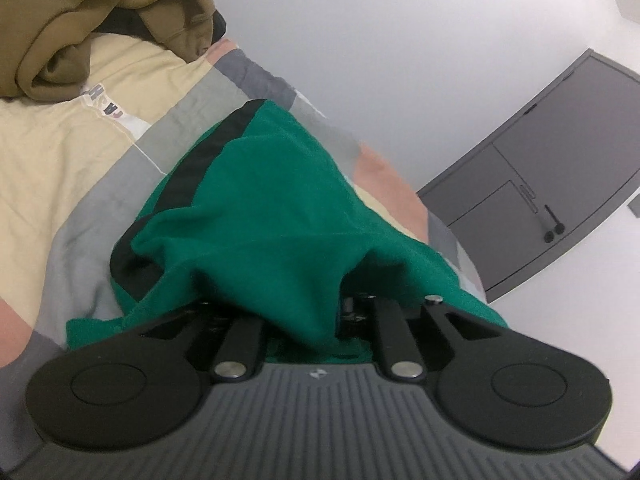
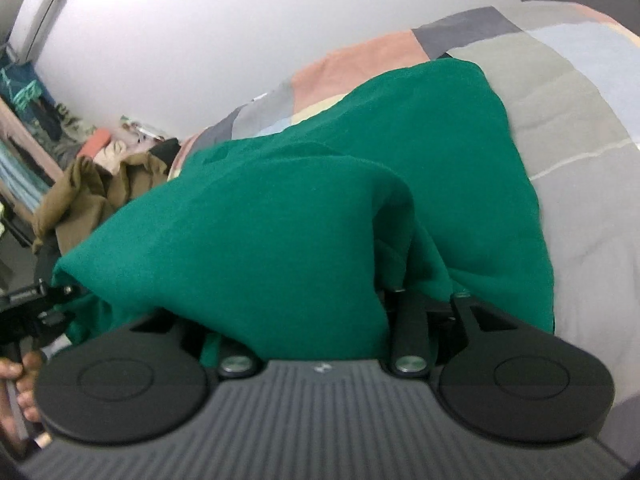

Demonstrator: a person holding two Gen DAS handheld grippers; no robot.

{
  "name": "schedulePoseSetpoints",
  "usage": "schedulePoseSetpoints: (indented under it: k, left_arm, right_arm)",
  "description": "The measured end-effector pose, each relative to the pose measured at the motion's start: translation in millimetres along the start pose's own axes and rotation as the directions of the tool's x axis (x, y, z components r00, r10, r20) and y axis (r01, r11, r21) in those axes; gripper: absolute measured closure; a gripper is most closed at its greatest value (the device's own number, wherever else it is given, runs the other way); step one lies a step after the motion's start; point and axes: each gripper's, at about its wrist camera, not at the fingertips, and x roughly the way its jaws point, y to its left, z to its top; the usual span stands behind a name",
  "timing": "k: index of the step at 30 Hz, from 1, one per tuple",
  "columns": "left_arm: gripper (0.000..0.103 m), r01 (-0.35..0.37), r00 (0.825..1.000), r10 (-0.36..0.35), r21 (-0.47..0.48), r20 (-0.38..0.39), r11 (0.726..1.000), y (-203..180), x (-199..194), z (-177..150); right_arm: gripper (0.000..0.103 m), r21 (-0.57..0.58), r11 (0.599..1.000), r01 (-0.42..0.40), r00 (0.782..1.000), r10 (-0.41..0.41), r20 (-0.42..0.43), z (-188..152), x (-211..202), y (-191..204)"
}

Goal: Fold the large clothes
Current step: 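Close the left gripper on the hoodie while the right gripper closes on it too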

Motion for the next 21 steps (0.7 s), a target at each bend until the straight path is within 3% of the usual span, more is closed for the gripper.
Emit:
schedulePoseSetpoints:
  k: [1,3,5,6,10,13,18,21]
  left_arm:
    - [0.071,0.006,1.000,-0.006,-0.001,0.004,1.000,-2.1,-6.8,-1.0]
    - [0.045,0.018,1.000,-0.018,-0.003,0.007,1.000,-8.2,-24.0,-4.9]
    - [0.036,0.024,1.000,-0.024,0.002,0.006,1.000,-15.5,-41.1,-9.3]
    - [0.032,0.026,1.000,-0.026,0.002,0.009,1.000,-18.3,-51.1,-12.2]
    - [0.030,0.056,0.997,-0.058,0.039,0.057,0.998,-29.4,-98.1,-30.5]
    - [0.030,0.077,0.994,-0.082,0.082,0.068,0.994,-38.1,-119.9,-45.1]
    - [0.031,0.115,0.993,-0.115,0.107,0.001,0.988,-54.5,-105.4,-58.9]
    - [0.031,0.109,0.993,-0.103,0.124,-0.060,0.986,-60.5,-82.6,-66.4]
  right_arm:
    - [0.054,0.012,1.000,-0.005,1.000,0.005,-0.004,0.0,-4.7,-0.2]
    - [0.042,0.041,0.999,-0.030,0.999,0.031,-0.007,-4.6,-23.1,-1.5]
    - [0.024,0.073,0.996,-0.057,0.998,0.057,0.000,-9.7,-39.5,-0.5]
    - [0.022,0.085,0.994,-0.067,0.998,0.067,0.005,-12.7,-48.5,0.2]
    - [0.021,0.079,0.994,-0.073,0.995,0.068,0.073,-24.9,-91.9,0.7]
    - [0.020,0.080,0.987,-0.137,0.980,0.123,0.159,-35.5,-122.6,-2.1]
    - [0.024,0.021,0.950,-0.311,0.933,0.301,0.195,-48.2,-139.1,8.3]
    - [0.027,-0.092,0.942,-0.321,0.926,0.333,0.179,-47.6,-135.1,30.7]
